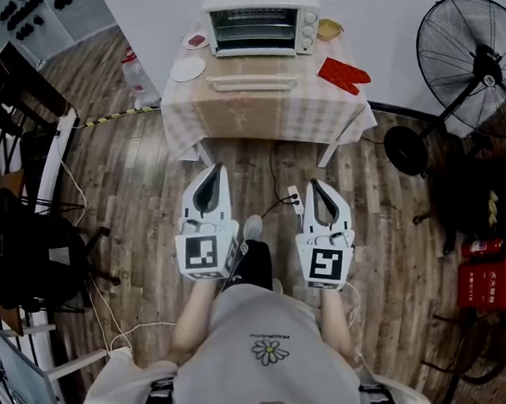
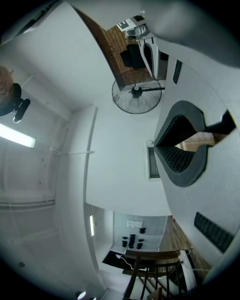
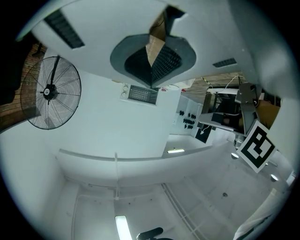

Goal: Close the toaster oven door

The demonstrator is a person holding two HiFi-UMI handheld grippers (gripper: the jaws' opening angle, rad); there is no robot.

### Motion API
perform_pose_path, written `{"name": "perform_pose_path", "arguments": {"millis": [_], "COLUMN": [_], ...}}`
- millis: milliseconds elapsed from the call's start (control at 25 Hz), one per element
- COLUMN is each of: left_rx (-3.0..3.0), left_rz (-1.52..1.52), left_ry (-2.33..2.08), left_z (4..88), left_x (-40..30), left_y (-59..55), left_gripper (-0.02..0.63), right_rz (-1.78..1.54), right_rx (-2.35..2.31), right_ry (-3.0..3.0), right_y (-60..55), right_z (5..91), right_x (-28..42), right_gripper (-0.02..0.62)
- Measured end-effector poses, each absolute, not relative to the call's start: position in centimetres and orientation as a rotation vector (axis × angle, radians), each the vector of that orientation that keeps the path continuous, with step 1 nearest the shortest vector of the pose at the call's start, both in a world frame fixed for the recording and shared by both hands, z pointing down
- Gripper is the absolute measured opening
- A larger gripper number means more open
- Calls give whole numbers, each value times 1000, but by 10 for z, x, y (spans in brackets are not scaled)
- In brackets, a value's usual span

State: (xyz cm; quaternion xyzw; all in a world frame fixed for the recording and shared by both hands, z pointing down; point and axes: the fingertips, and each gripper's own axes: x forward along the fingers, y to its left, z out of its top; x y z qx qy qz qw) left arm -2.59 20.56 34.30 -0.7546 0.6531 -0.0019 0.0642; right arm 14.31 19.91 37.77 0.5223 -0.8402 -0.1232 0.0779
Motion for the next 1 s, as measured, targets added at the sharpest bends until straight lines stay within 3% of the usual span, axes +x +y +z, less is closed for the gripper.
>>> {"name": "perform_pose_path", "arguments": {"millis": [1000], "left_rx": [-2369], "left_rz": [-7], "left_ry": [1889], "left_z": [326], "left_x": [-122], "left_y": [-59], "left_gripper": [15], "right_rz": [-444], "right_rx": [1564], "right_ry": [-2513], "right_y": [-55], "right_z": [336], "right_x": [25], "right_gripper": [9]}}
